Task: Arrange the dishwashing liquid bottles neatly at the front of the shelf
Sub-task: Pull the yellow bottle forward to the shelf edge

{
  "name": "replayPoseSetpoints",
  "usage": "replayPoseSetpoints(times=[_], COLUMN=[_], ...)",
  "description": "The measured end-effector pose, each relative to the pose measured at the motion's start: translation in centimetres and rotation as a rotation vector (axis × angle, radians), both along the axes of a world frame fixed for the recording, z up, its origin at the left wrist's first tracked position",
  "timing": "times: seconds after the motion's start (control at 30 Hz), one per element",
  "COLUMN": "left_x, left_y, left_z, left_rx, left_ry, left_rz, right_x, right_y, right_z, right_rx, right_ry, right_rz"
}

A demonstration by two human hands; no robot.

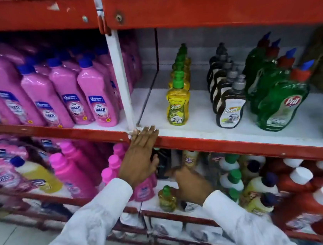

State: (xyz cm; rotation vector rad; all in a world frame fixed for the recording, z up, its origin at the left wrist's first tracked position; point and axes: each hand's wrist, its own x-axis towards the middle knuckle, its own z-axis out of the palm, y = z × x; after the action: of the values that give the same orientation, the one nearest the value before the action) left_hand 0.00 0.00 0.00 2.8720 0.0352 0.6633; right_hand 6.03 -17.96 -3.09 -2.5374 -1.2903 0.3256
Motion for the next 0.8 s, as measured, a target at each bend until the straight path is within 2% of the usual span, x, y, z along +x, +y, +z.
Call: replayPoseSetpoints(times=[0.07, 0.2, 0.37, 0.47, 0.7, 0.8], left_x=[-0.1, -0.1, -0.2, 0.0, 0.5, 0.4], left_y=[0.1, 0.2, 0.5, 0.9, 0.8, 0.4], left_z=[0.2, 0.2, 0.3, 0.2, -0.4, -0.5], left_rx=[-0.053, -0.110, -0.135, -0.131, -0.150, -0.152], left_ry=[-0.005, -0.019, -0.031, -0.060, -0.117, -0.133], left_rz=[-0.003, -0.024, -0.048, -0.054, -0.032, -0.002], right_x=[-0.5, -1.5, -1.1, -0.8, -0.1, 1.1], right_y=[0.9, 2.6, 2.3, 1.2, -2.1, -2.0], right_z=[-1.0, -2.7, -2.1, 1.6, 15.7, 20.0], right_rx=[-0.048, -0.134, -0.006, 0.172, 0.590, 0.650], right_ry=[0.099, 0.178, 0.220, 0.199, 0.145, 0.049], right_rz=[0.000, -0.058, -0.154, -0.191, -0.240, -0.195])
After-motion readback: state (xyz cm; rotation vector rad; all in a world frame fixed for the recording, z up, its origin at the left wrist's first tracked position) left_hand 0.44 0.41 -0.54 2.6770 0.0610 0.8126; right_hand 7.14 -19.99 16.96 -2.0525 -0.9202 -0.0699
